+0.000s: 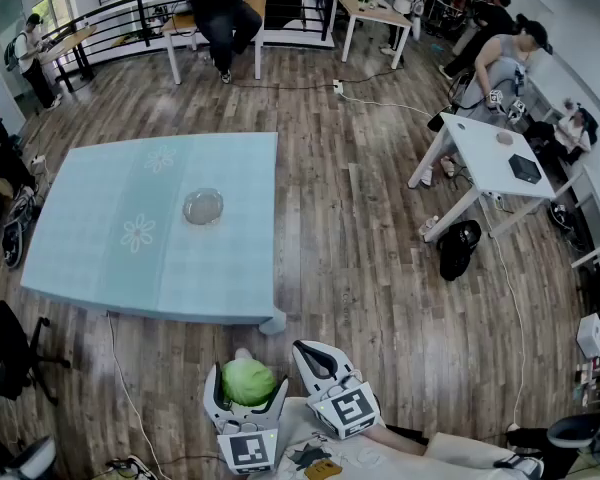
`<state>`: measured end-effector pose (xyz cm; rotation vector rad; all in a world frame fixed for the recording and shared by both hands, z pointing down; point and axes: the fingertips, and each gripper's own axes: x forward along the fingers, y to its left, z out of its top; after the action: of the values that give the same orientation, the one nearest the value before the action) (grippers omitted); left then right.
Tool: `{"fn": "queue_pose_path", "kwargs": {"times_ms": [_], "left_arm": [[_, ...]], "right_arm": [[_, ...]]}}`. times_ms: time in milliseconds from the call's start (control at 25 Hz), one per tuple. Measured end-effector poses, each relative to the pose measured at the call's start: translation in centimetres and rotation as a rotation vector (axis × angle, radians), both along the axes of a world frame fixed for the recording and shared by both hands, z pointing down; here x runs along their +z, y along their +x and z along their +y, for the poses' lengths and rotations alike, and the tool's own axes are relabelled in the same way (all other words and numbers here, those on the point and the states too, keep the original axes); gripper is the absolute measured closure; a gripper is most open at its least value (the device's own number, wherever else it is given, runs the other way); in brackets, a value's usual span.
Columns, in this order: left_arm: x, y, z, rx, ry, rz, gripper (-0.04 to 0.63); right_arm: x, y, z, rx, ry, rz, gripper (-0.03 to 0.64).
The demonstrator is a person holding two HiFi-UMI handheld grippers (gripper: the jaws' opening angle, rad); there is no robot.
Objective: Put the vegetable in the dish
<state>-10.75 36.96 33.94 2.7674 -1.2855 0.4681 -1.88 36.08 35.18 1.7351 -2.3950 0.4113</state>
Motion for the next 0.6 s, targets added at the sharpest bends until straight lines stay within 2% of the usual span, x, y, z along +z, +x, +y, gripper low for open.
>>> {"fn": "queue_pose_path", "kwargs": {"times_ms": [80, 200, 320, 480, 600], "left_arm": [[1.0, 1.8, 3.6, -0.015, -0.021, 0.016, 0.078], [1.7, 4.3, 8.0, -0.027, -0.085, 0.024, 0.078], [1.2, 5.6, 12.1, -0.04, -0.101, 0.02, 0.078], [0.1, 5.7, 16.8, -0.058, -0.118, -0.003, 0.078], [-0.9, 6.8, 18.2, -0.05, -0.084, 0.009, 0.078]], "right_arm": [[1.3, 1.3, 3.4, -0.005, -0.045, -0.045, 0.594], [1.1, 3.7, 8.1, 0.003, -0.006, -0.024, 0.594], [0.9, 5.6, 12.8, 0.03, -0.007, -0.042, 0.594], [0.9, 5.9, 17.8, 0.023, -0.037, -0.075, 0.594], [0.0, 7.4, 19.7, 0.036, -0.013, -0.067, 0.594]]}}
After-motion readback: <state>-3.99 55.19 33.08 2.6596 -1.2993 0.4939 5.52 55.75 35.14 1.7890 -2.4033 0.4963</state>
